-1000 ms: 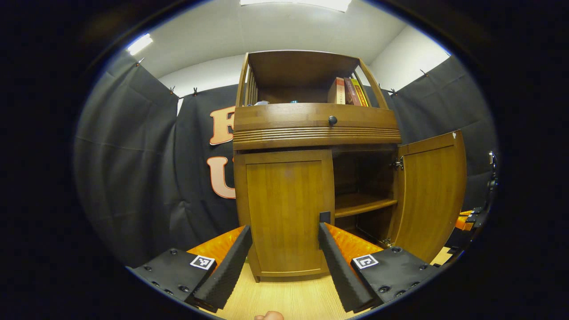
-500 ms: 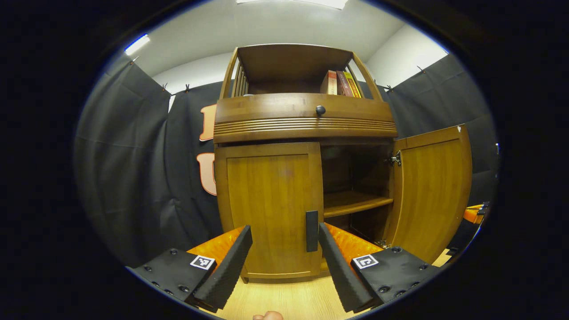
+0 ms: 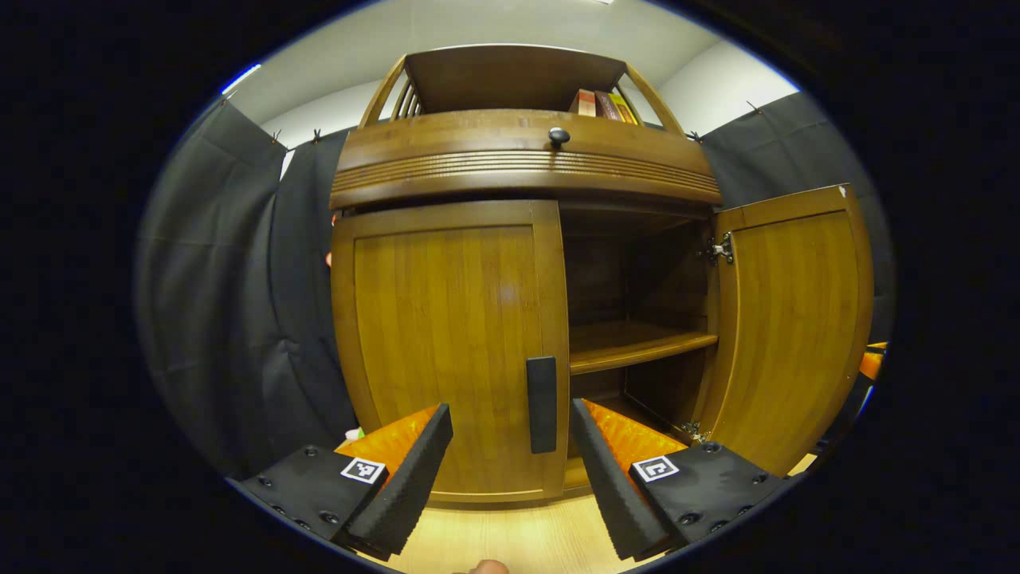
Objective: Open the right door of the double-door shoe cabinet with the right hand, and open the left door with the left hand.
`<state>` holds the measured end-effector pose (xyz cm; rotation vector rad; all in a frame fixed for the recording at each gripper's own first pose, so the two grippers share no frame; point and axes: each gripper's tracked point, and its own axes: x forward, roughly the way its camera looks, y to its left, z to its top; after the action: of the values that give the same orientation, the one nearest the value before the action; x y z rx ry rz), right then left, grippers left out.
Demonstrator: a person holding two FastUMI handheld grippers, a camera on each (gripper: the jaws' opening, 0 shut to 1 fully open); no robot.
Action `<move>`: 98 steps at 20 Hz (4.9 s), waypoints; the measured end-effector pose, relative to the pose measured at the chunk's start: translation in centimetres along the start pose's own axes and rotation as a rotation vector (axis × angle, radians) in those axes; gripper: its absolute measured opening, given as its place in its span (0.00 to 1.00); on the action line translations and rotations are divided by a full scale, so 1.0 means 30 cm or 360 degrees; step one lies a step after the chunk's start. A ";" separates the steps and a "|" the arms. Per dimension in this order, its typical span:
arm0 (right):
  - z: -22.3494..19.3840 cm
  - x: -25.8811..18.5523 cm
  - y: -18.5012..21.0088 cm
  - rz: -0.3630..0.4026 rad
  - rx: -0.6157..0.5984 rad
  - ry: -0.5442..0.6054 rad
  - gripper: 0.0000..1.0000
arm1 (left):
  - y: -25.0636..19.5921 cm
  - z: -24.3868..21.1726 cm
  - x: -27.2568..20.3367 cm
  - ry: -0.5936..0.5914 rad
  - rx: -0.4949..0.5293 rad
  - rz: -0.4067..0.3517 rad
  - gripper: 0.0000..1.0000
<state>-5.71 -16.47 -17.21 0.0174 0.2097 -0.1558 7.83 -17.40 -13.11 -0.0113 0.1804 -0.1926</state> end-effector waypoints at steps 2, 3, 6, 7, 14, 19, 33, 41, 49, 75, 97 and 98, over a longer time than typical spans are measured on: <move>0.003 0.000 -0.015 -0.0014 0.0010 -0.0003 0.58 | -0.018 -0.037 0.041 0.0012 -0.0037 -0.0021 0.96; 0.008 0.004 -0.021 -0.0021 0.0012 -0.0011 0.61 | -0.028 -0.045 0.071 0.0013 -0.0049 -0.0033 0.96; 0.018 0.010 -0.053 -0.0070 0.0016 -0.0030 0.83 | -0.038 -0.068 0.157 0.0033 -0.0048 -0.0038 0.96; 0.022 0.010 -0.062 -0.0082 0.0018 -0.0033 0.88 | -0.040 -0.077 0.179 0.0036 -0.0043 -0.0038 0.96; 0.002 0.021 -0.102 -0.0134 0.0011 -0.0026 0.82 | -0.050 -0.104 0.320 0.0023 -0.0062 -0.0021 0.93; 0.008 0.020 -0.121 -0.0169 0.0029 -0.0038 0.82 | -0.055 -0.139 0.382 0.0043 -0.0064 -0.0008 0.78; 0.059 -0.033 -0.092 -0.0191 -0.0029 -0.0061 0.82 | -0.073 -0.151 0.290 0.0060 -0.0088 -0.0104 0.32; 0.123 -0.096 -0.017 -0.0161 -0.0034 -0.0090 0.82 | -0.038 -0.152 0.112 0.0086 -0.0106 -0.0211 0.31; 0.155 -0.126 0.092 -0.0075 -0.0047 -0.0107 0.82 | 0.030 -0.154 -0.046 0.0086 -0.0092 -0.0252 0.31; 0.171 -0.129 0.527 0.0285 -0.0073 -0.0117 0.82 | 0.524 -0.153 -0.416 0.0057 -0.0038 0.0033 0.17; 0.131 -0.094 0.715 0.0433 -0.0063 -0.0077 0.82 | 0.841 -0.183 -0.526 0.0068 -0.0089 0.0262 0.14; 0.131 -0.093 0.717 0.0435 -0.0060 -0.0077 0.82 | 0.859 -0.181 -0.537 0.0063 -0.0090 0.0279 0.14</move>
<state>-4.24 5.07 -12.78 0.0047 0.1598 0.1202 -3.81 11.02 -16.32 -0.0476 0.2251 -0.0129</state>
